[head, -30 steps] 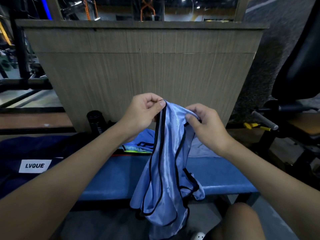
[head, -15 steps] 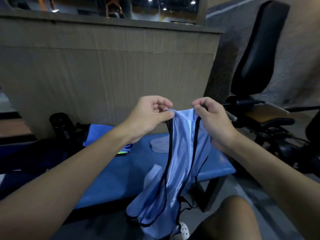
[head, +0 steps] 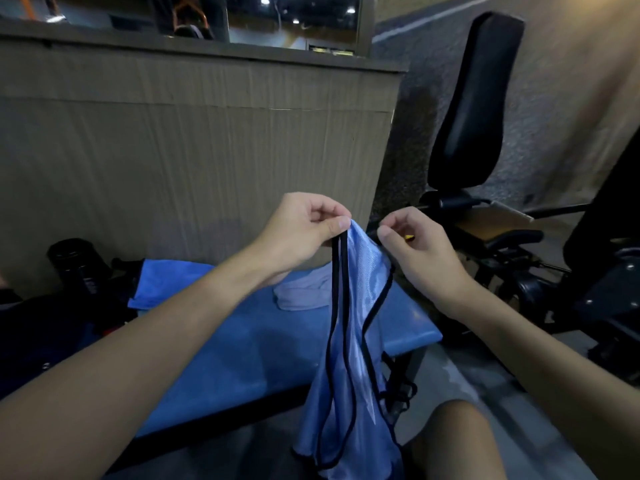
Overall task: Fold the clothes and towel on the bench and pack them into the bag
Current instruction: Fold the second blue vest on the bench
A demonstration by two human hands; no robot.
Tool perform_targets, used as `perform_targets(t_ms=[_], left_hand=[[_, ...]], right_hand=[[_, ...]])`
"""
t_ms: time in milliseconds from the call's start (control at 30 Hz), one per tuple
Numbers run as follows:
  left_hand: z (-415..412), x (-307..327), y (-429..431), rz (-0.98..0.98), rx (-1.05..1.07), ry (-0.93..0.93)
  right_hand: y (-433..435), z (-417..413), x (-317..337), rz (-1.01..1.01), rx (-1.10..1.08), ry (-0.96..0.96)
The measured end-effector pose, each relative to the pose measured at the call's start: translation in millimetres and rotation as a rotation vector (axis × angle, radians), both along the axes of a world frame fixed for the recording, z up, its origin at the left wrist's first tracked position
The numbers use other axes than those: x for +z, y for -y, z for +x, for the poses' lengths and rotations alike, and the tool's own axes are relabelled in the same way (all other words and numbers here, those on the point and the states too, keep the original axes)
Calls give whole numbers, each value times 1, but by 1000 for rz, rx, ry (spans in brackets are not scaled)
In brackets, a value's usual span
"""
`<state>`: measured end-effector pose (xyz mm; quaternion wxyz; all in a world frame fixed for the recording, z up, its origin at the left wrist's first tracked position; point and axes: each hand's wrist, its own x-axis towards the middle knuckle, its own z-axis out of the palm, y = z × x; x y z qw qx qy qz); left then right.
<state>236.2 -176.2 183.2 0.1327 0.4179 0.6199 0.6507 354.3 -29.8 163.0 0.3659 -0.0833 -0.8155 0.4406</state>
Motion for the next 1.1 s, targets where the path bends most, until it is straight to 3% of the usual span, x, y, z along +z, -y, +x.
perform_targets(t_ms=[67, 167, 467, 567, 800, 967, 1100], left_hand=[[-3, 1, -1, 2, 9, -1], [-8, 3, 0, -4, 28, -1], [-19, -7, 17, -106, 111, 31], [-20, -15, 23, -157, 50, -67], [-24, -25, 28, -106, 182, -196], [-28, -17, 30, -115, 80, -173], [-27, -12, 26, -171, 15, -229]], right_hand=[[3, 2, -5, 31, 105, 14], [2, -5, -16, 158, 99, 108], [12, -28, 4, 168, 66, 8], [17, -34, 8, 146, 81, 14], [18, -40, 9, 106, 94, 26], [2, -43, 7, 306, 2, 113], [3, -39, 10, 311, 181, 188]])
